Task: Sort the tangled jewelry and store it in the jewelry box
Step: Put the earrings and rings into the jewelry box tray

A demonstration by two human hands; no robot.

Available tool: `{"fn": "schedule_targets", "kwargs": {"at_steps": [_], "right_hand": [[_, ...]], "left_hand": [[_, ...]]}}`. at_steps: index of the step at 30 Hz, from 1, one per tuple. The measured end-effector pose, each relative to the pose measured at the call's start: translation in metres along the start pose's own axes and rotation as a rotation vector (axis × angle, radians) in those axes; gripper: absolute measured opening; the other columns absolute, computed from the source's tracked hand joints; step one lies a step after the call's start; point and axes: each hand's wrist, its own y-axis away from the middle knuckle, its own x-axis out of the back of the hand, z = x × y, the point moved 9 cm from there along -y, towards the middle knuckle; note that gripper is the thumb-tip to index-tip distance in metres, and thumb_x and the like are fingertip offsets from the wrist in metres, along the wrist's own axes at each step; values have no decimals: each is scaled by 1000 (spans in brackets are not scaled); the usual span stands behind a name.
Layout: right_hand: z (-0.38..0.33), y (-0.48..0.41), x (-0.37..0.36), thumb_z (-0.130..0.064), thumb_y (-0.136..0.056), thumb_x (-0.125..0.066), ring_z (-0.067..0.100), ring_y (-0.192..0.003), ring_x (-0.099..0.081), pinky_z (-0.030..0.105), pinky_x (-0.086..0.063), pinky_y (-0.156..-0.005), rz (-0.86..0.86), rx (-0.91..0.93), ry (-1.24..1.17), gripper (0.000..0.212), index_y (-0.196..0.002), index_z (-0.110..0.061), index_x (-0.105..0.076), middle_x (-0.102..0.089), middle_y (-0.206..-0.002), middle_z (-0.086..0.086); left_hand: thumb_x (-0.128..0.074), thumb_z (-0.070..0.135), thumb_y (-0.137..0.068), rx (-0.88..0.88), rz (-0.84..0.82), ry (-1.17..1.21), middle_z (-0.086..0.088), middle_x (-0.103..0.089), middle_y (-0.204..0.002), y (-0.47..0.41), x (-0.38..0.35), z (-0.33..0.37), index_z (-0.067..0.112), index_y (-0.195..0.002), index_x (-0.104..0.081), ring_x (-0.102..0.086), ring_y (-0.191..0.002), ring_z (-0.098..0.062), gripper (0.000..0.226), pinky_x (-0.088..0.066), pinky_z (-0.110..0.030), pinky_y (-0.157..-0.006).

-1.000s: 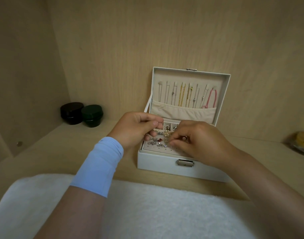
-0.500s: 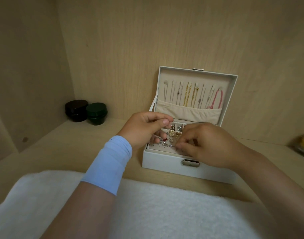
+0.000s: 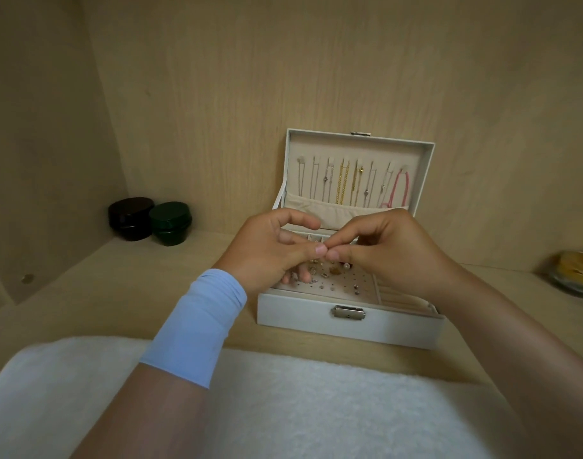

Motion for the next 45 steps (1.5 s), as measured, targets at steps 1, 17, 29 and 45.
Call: {"fn": "schedule_targets", "kwargs": {"at_steps": [1,17,29,45], "right_hand": [[1,0,0,-16,-79,-82,47,-74,-60,52,-54,-72,-6,3,-3,8,-85,-22,-82,-76,-75,0],[4,5,-27,-35,-87,-72,2,-79,-56,23,-40,-63,-149,169,846,8,-94,-37,-74,-66,-90,-16],[10,6,0,-38,-88,-69,0,-82,-54,25,-46,-71,-253,11,961,8,-95,-40,-73,-63,-89,-24],[3,6,-18,-35,-89,-66,2,-80,-52,30,-48,-72,-204,58,910,9,-95,-36,-72,-65,-91,-19]], "left_hand": [[-77,12,-84,2,3,-6,-7,-76,-80,1,-1,1,15,-108,-64,-61,-48,-14,28,-41,-20,-39],[-80,32,-78,-132,-45,-743,18,-62,-87,-2,-5,-8,40,-83,-77,-59,-89,-4,10,-51,-34,-86],[-74,38,-84,-188,-19,-837,16,-59,-91,0,-15,-2,37,-91,-76,-53,-98,-7,7,-49,-34,-90],[-75,39,-83,-214,-27,-853,16,-59,-88,-2,-16,-3,36,-91,-75,-49,-96,-7,8,-48,-32,-89]]}}
